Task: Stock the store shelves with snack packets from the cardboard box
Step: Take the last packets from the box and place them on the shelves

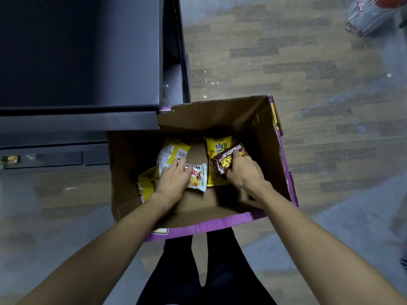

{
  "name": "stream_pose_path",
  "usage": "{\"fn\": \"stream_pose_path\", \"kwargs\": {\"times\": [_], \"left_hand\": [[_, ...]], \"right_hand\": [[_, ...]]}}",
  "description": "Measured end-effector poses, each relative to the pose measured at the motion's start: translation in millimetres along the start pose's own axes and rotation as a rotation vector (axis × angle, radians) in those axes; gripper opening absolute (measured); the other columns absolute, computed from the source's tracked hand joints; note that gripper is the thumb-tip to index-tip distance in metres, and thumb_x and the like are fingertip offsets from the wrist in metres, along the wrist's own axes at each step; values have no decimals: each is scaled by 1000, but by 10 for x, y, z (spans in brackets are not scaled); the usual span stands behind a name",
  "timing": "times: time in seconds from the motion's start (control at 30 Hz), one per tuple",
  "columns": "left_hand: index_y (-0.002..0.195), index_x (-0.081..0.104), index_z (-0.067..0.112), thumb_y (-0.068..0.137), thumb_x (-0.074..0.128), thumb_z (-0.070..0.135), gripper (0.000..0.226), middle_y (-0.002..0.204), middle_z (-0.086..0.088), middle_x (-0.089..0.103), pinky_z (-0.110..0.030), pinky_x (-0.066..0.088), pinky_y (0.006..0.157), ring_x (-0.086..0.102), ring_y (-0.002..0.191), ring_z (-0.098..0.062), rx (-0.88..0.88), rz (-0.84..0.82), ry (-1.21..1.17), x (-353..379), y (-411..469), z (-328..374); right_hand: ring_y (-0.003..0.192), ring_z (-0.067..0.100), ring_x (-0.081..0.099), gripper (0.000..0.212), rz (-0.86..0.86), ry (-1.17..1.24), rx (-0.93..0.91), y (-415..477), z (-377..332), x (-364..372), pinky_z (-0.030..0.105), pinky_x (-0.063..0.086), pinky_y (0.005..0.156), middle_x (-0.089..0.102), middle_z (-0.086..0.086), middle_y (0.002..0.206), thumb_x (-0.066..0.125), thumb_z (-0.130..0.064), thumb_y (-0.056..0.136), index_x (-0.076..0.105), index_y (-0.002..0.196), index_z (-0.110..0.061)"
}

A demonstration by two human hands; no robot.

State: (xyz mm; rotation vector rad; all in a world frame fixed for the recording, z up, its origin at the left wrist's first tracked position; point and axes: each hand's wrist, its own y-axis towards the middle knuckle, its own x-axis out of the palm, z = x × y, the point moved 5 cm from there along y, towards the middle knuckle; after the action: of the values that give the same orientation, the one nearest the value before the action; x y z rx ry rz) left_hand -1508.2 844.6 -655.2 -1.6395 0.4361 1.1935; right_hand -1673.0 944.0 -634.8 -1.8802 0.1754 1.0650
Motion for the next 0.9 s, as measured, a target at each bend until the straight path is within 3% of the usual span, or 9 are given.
{"fn": "stream_pose_path", "kwargs": {"times": [0.07,0.17,0.3,0.37,0.5,0.63,0.7,0.8,0.9], "left_hand": [[140,39,11,88,55,4,55,139,-12,35,-37,44,89,38,124,-30,-20,-12,-22,4,48,-13],[142,38,9,90,53,1,55,138,-13,37,-36,47,87,43,121,-29,-86,-45,-33,9,91,-42],[137,40,14,92,52,5,47,136,-12,38,-35,47,72,54,112,-28,-111,-87,-18,42,81,-17],[130,44,19,93,51,6,40,135,-10,39,-34,43,66,53,112,-28,-103,-93,-14,39,63,-27],[126,49,21,96,45,6,33,129,-6,46,-32,38,61,56,111,-27,10,-79,83,-36,20,42],[122,55,24,93,59,23,30,133,-2,50,-28,39,58,53,116,-24,124,24,133,-111,0,50],[129,51,22,93,59,29,37,147,-4,41,-29,45,75,46,124,-26,166,55,106,-104,6,57],[138,38,17,96,51,20,45,154,-6,28,-47,32,108,33,134,-31,137,-60,65,-17,-8,94],[133,40,17,88,61,13,49,139,-6,39,-53,30,110,37,130,-29,34,-4,-94,-23,-58,141]], "right_hand": [[102,36,62,33,96,-181,-93,-5,-23,-83,36,41,70,61,12,114,55,-22,91,50,123,-16],[106,31,53,43,207,-258,-168,80,-32,-129,36,41,68,48,10,121,56,-12,90,49,131,-22],[136,35,31,61,52,-274,-254,239,-41,36,43,41,104,31,11,150,63,-21,89,39,145,-27],[144,33,25,57,46,-244,-248,258,-28,73,44,37,108,33,7,154,65,-23,90,40,141,-22],[122,33,53,43,109,-187,-153,188,-12,36,40,44,91,56,13,128,60,-36,94,42,123,-10],[98,34,63,41,170,-80,-32,134,8,-20,38,42,69,56,14,119,53,-36,98,36,123,-9],[100,34,63,49,173,-4,18,159,11,-9,38,42,68,53,15,122,53,-41,97,34,128,-8],[111,36,57,71,101,116,19,176,-10,34,42,47,80,43,17,136,55,-47,96,22,146,-9],[120,33,53,94,41,228,-75,77,8,58,40,47,93,30,15,149,66,-31,92,-1,156,-17]]}}
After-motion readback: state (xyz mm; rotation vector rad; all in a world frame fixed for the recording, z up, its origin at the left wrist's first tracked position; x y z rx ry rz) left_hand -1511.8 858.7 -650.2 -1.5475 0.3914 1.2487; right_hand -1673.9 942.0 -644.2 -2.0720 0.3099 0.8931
